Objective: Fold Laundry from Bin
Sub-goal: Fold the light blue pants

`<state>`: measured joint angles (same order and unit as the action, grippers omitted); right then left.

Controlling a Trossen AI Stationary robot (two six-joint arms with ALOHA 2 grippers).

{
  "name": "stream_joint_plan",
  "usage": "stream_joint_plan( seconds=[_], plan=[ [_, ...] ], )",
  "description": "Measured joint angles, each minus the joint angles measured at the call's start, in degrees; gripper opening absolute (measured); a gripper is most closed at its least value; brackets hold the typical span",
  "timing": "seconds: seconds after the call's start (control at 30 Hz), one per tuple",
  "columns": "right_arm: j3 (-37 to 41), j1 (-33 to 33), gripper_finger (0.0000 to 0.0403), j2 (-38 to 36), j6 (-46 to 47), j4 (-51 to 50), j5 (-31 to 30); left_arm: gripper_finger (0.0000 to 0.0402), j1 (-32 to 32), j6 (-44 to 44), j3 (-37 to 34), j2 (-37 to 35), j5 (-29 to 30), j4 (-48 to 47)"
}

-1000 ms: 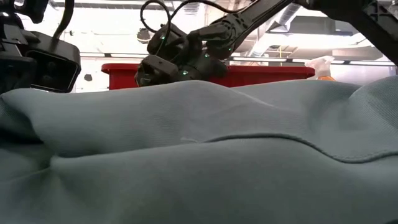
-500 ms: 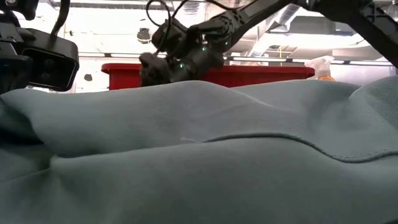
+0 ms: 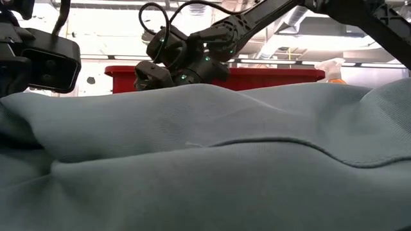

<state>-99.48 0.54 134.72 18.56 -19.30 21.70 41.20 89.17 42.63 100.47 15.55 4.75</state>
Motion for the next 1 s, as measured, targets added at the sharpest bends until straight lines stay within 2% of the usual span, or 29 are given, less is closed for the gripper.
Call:
stream_joint_plan(
  seconds=[0.27,0.4,0.57,0.7,0.77,0.83,0.93,1.0],
  plan=[
    [0.22,-2.63,0.0286,-2.44,-10.65,-8.86,0.33,0.0002,0.79,0.05,0.00,0.00,0.33,-0.26],
    [0.28,-3.84,0.0286,-2.51,-13.99,-8.97,0.40,0.0002,0.79,0.30,0.00,-0.02,0.60,-0.52],
    [0.33,-7.03,0.0285,-2.45,-17.36,-7.82,-5.68,0.0002,0.86,0.39,0.00,0.00,0.91,-0.68],
    [0.39,-8.64,0.0271,-2.42,-16.78,-5.16,-6.10,0.0002,0.97,0.17,-0.02,0.00,1.29,-0.76],
    [0.39,-9.19,0.0246,-2.38,-15.54,-5.13,-6.88,0.0002,0.97,0.00,-0.02,0.00,1.32,-0.89],
    [0.36,-9.41,0.0203,-2.30,-14.05,-5.76,-7.38,0.0002,0.97,-0.01,-0.02,0.00,1.31,-0.94],
    [0.33,-9.39,0.0105,-1.66,-12.06,-6.13,-6.57,0.0002,0.97,-0.39,-0.04,0.00,1.33,-0.96],
    [0.35,-9.15,0.0038,-1.60,-11.21,-6.15,-3.81,0.0002,0.97,-0.44,-0.04,0.00,1.37,-0.98]
  ],
)
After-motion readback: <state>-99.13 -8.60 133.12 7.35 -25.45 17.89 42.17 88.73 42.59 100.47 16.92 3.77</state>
